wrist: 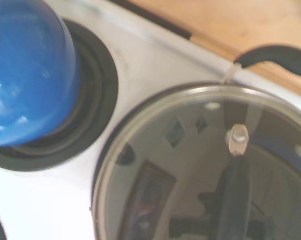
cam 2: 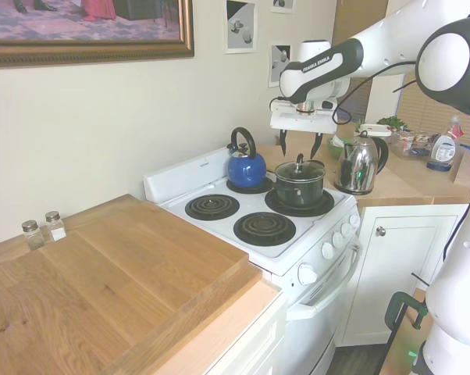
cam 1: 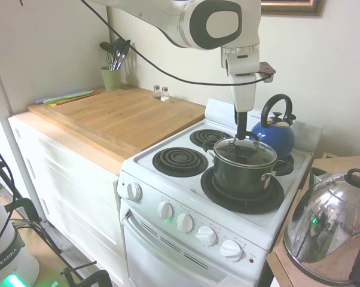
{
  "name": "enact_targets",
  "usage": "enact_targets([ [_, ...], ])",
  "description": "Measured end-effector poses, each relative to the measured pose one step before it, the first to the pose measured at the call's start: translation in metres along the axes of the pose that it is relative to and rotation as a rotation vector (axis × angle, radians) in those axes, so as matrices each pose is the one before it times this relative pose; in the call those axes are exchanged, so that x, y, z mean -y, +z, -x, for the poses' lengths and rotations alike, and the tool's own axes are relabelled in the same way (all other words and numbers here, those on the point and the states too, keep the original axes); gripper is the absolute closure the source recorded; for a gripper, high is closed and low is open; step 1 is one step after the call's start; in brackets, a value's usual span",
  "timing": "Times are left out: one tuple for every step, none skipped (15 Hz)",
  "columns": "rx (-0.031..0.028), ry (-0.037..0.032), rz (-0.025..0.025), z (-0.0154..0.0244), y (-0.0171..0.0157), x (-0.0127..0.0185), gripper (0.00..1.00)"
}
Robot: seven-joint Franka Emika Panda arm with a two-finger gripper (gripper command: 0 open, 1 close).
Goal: Uncover the lid of the pot
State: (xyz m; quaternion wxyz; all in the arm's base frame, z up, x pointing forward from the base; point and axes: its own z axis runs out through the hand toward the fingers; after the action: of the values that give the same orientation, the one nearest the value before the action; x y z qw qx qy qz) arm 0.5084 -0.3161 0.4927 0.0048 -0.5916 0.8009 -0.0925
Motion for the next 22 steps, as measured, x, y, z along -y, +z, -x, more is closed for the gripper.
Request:
enact_targets([
  [-0.00056, 0.00221, 0.00912, -0.00178, 0.00545, 0.00046, 1.00],
  [0.00238, -0.00065, 0.01065, -0.00033, 0.00668, 0.00054, 1.00],
  [0.00543, -0.00388, 0.00729, 0.00033, 0.00526, 0.00064, 1.00],
  [0.00212, -0.00372, 0.00502, 0.00072, 0.00360, 0.00088, 1.00],
  [-0.00049, -0.00083, 0.00175, -0.00004, 0.00130, 0.00062, 1.00],
  [-0.00045, 0.00044, -0.00159, -0.00092, -0.00059, 0.00046, 1.00],
  [-0.00085, 0.00023, -0.00370, -0.00089, -0.00177, 0.00067, 1.00],
  [-0.00062, -0.00023, -0.00189, -0.00027, -0.00101, 0.00045, 1.00],
  [0.00218, -0.00057, 0.00038, 0.00061, 0.00055, 0.00027, 1.00],
  [0.00485, -0.00089, 0.00115, 0.00074, 0.00146, 0.00033, 1.00],
  [0.00515, -0.00101, 0.00184, 0.00041, 0.00193, 0.00029, 1.00],
  [0.00369, -0.00031, 0.00411, -0.00036, 0.00310, 0.00019, 1.00],
  [0.00085, 0.00101, 0.00182, -0.00227, 0.00185, 0.00027, 1.00],
  [0.00373, -0.00091, -0.00178, -0.00172, 0.00001, 0.00062, 1.00],
  [0.00348, -0.00051, -0.00074, 0.00015, -0.00055, 0.00073, 1.00],
  [0.00029, -0.00126, -0.00028, 0.00075, -0.00059, 0.00068, 1.00],
  [-0.00006, -0.00219, -0.00044, 0.00124, -0.00012, 0.00070, 1.00],
  [-0.00044, -0.00084, -0.00029, 0.00036, 0.00011, 0.00073, 1.00],
  [-0.00065, -0.00011, -0.00054, -0.00011, -0.00004, 0.00072, 1.00],
  [-0.00012, -0.00012, 0.00025, 0.00001, -0.00004, 0.00027, 1.00],
  [-0.00012, 0.00060, 0.00060, -0.00037, -0.00022, 0.00011, 1.00],
  [0.00032, 0.00208, 0.00153, -0.00107, -0.00012, 0.00002, 1.00],
])
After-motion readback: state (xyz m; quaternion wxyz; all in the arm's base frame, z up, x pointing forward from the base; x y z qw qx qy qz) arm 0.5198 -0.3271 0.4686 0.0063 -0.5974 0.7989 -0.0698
